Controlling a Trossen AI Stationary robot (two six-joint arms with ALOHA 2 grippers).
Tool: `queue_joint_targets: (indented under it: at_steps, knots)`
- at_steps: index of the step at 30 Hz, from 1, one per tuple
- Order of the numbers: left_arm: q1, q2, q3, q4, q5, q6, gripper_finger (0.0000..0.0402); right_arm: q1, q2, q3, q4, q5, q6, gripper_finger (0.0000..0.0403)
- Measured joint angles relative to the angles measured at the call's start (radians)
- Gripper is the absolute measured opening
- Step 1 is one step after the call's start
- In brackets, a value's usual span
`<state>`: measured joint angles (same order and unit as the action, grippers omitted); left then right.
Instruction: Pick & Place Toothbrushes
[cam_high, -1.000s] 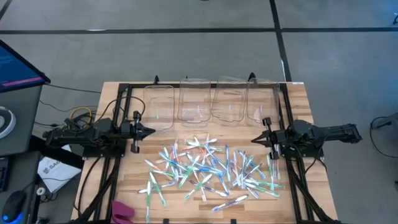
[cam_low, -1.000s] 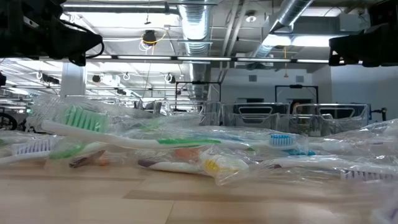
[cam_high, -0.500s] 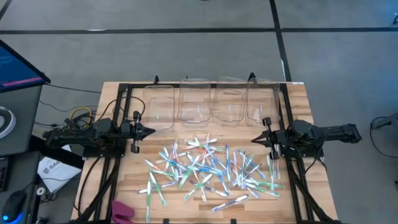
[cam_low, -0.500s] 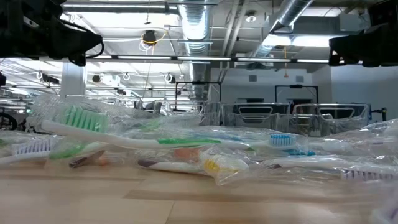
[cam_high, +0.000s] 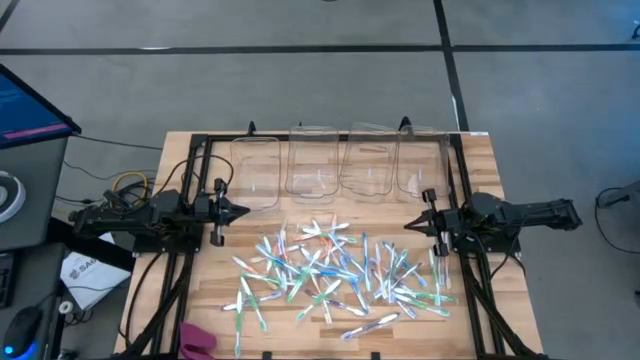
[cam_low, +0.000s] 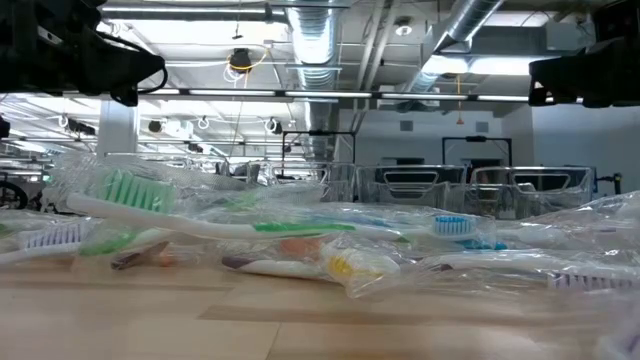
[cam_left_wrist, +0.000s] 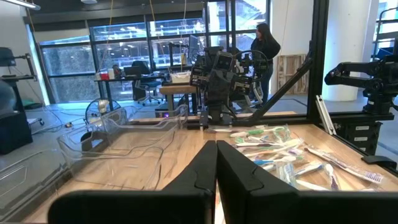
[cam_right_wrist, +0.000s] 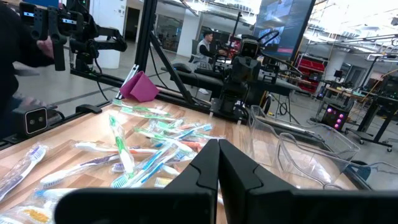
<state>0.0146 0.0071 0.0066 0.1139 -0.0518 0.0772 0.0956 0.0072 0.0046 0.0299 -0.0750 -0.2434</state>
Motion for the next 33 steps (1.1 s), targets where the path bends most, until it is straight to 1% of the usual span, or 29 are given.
queue_joint_targets:
  at_steps: [15, 20, 33]
  knots:
    - [0.000, 0.000, 0.000, 0.002, 0.000, 0.000, 0.0002, 0.000, 0.000, 0.000, 0.000, 0.000, 0.000, 0.0000]
    - [0.000, 0.000, 0.000, 0.045, 0.000, -0.006, 0.0002, 0.000, 0.000, 0.000, 0.000, 0.000, 0.000, 0.0000]
    - [-0.001, 0.000, 0.000, 0.069, 0.005, -0.031, 0.0002, 0.000, 0.000, 0.000, 0.000, 0.000, 0.000, 0.0000]
